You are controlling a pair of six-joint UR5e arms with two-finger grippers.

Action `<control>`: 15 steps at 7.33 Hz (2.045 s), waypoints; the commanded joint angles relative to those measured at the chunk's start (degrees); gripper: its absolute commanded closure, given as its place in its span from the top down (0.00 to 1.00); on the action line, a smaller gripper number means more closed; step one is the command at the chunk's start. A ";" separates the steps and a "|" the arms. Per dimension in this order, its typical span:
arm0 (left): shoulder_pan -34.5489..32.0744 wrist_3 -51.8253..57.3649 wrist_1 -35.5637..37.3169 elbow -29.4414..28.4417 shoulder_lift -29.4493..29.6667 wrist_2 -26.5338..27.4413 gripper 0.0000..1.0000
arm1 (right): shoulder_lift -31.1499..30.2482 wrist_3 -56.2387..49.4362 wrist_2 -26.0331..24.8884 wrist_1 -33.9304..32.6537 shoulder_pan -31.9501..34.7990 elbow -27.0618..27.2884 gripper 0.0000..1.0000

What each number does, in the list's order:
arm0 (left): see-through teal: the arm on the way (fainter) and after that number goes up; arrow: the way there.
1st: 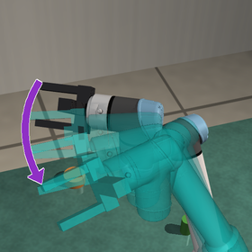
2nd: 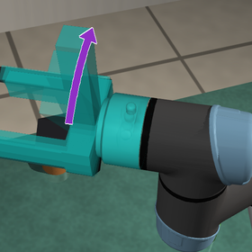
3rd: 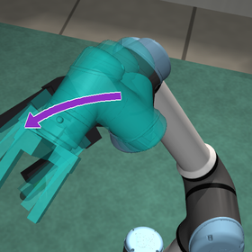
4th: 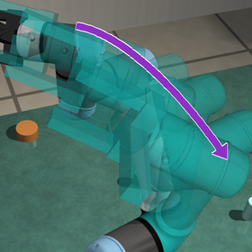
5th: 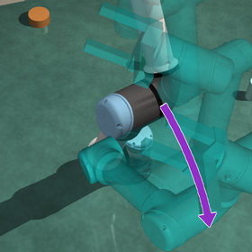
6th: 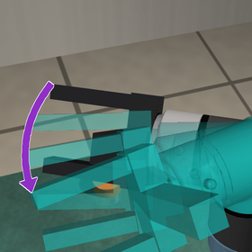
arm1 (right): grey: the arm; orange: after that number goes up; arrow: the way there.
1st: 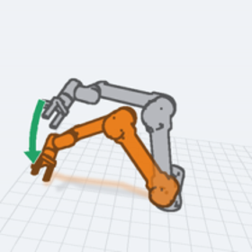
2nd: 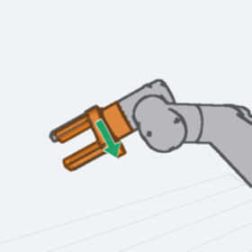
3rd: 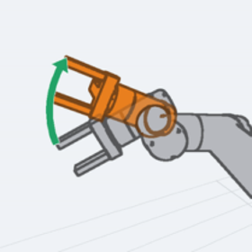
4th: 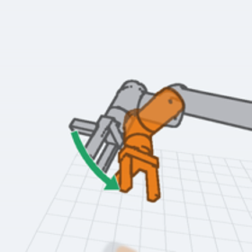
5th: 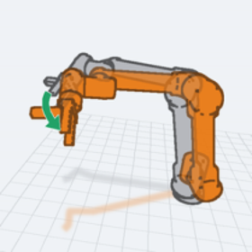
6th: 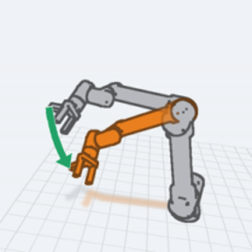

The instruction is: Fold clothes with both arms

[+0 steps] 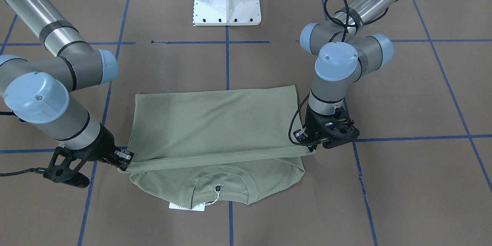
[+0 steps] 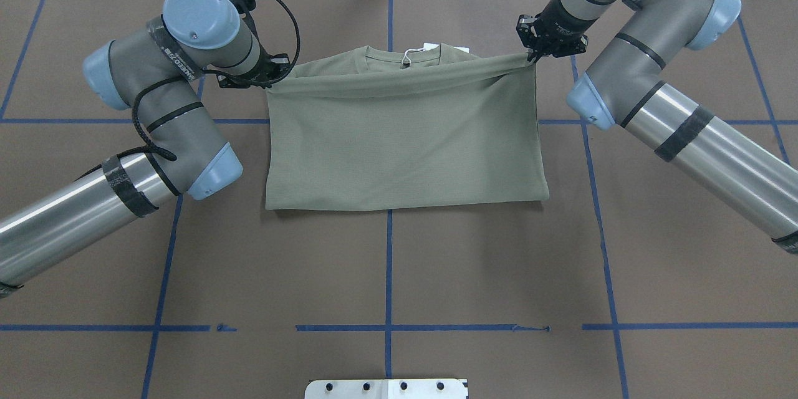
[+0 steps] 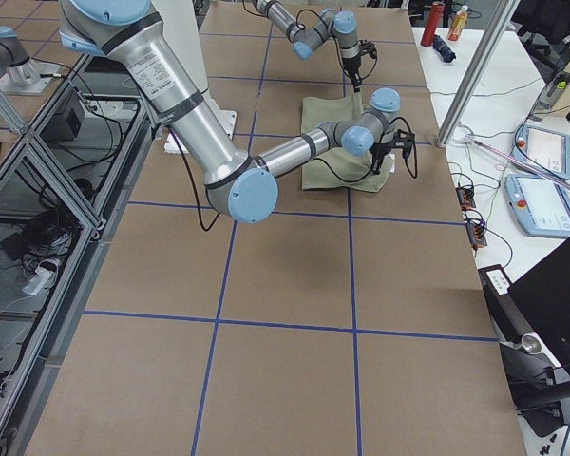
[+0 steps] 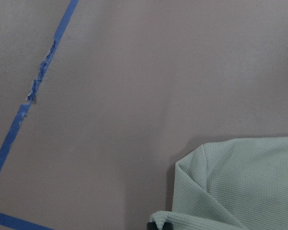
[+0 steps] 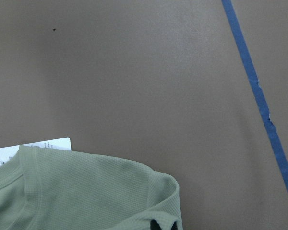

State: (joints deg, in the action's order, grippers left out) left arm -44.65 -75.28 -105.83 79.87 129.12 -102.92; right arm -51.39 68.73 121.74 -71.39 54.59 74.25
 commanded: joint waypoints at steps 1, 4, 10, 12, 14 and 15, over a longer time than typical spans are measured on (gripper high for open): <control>-0.61 0.14 -0.43 -2.17 1.48 0.09 0.00 | 0.68 0.00 -0.63 0.64 0.08 -1.39 0.00; -0.52 0.13 -0.70 -3.84 3.68 0.09 0.00 | 1.03 -0.09 -0.54 0.73 -0.01 -1.48 0.00; -1.31 0.75 -0.09 -0.88 3.86 -0.35 1.00 | -2.90 0.87 -0.63 0.82 -3.33 5.34 1.00; -1.40 0.40 3.58 4.22 2.81 -0.35 1.00 | -12.46 2.45 -1.85 0.73 -7.72 16.13 1.00; -1.23 -0.04 7.81 7.92 2.81 -0.35 1.00 | -16.89 2.90 -4.14 0.73 -12.12 19.00 1.00; -1.14 -0.04 7.83 8.02 2.81 -0.26 1.00 | -17.42 2.90 -3.89 0.73 -12.83 19.00 0.99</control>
State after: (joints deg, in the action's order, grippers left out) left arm -45.89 -75.26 -98.97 86.98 131.95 -103.25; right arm -67.46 71.52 118.18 -70.66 43.31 92.58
